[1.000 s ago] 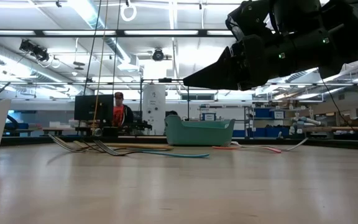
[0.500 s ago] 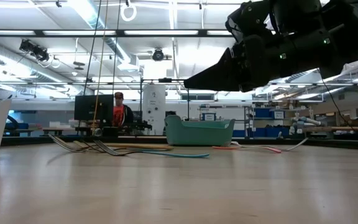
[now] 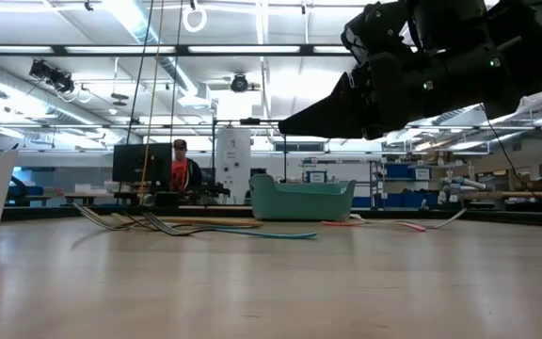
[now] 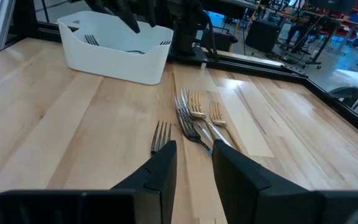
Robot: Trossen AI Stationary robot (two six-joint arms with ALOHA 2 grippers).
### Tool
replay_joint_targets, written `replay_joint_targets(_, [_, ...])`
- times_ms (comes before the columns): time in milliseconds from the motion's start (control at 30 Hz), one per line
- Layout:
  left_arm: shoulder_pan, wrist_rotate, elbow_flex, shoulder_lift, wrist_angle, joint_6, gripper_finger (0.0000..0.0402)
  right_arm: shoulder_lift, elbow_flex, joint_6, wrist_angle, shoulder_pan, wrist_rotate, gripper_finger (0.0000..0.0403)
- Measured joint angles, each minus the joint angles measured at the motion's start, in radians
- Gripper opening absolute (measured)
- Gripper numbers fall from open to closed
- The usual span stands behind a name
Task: Sort silverware by color (type)
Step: Put the gold fork into the blue bin
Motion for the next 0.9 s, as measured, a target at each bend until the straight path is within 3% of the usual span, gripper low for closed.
replay_joint_targets(500, [0.258,0.006,0.001,-0.036,0.322,0.594,0.0157,0.0,0.0,0.087,-0.061,0.002,-0.009,0.011])
replay_joint_targets(900, [0.476,0.141,0.001,-0.036,0.575,0.991,0.0157,0.0,0.0,0.183,-0.111,0.049,-0.027,0.011])
